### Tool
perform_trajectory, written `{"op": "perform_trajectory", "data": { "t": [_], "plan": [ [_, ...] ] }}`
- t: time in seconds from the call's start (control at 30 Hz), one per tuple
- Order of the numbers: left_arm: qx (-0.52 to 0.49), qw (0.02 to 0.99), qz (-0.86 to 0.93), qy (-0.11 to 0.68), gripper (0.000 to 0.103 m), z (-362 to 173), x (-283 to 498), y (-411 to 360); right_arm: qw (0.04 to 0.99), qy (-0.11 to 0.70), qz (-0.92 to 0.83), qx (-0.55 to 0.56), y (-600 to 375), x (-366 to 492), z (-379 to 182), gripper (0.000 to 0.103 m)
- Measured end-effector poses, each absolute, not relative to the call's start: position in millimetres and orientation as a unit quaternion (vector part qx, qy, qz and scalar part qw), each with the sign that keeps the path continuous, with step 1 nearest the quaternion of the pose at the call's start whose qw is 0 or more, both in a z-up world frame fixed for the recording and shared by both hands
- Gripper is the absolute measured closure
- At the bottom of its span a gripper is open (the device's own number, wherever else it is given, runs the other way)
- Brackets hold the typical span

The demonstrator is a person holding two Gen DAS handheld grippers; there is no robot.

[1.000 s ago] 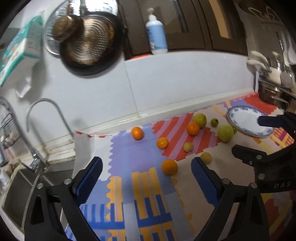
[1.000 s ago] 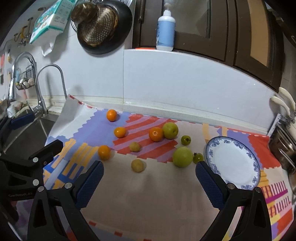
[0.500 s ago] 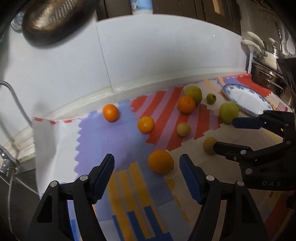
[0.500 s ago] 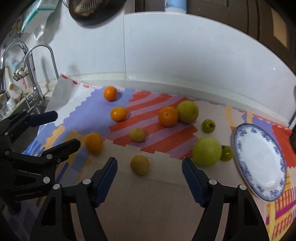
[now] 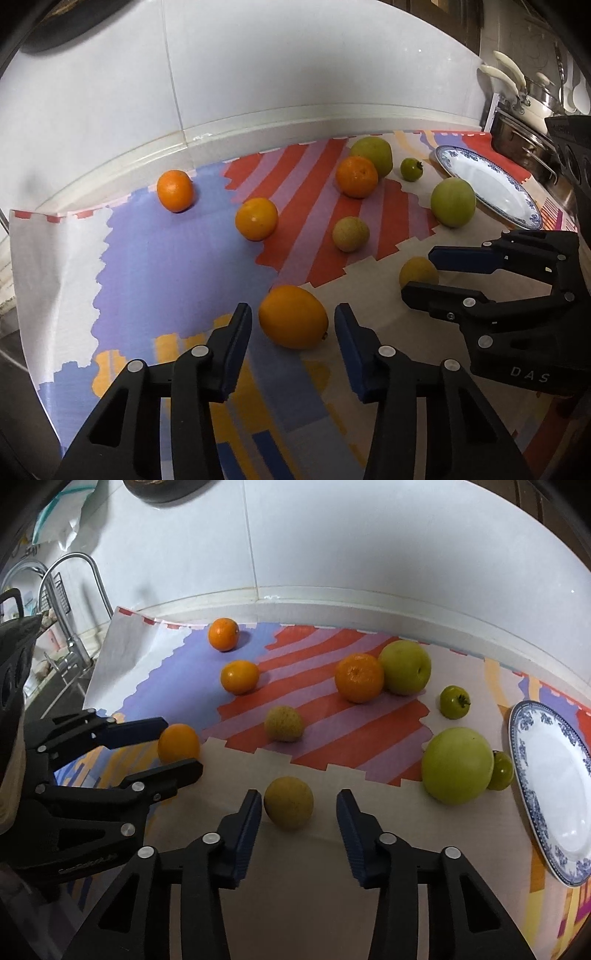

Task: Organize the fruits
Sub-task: 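Grasp the large orange with the left gripper while the right grasps a brown kiwi, then carry the orange and kiwi over the plate and open both grippers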

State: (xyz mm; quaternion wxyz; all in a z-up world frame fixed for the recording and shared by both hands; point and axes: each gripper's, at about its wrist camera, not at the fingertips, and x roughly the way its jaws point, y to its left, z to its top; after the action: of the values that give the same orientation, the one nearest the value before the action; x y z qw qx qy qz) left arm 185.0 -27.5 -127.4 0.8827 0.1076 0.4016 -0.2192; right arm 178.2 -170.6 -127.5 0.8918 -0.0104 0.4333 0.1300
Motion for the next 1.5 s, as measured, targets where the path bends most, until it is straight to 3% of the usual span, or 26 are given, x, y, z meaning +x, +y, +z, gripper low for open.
{"op": "perform_trajectory", "data": {
  "t": [0.17,0.6,1.5],
  "plan": [
    [0.101,0.882,-0.219,0.406,0.066,-128,188,-27,0.89,0.433,0.141,-0.009,-168,180,-128,0.074],
    [0.095,0.897,-0.202,0.382,0.066,-103,170,-24,0.899,0.414,0.139,-0.002,-171,169,-113,0.074],
    [0.084,0.934,-0.208,0.277,0.066,-9,94,-66,0.95,0.303,0.074,-0.002,-221,78,-26,0.074]
  ]
}}
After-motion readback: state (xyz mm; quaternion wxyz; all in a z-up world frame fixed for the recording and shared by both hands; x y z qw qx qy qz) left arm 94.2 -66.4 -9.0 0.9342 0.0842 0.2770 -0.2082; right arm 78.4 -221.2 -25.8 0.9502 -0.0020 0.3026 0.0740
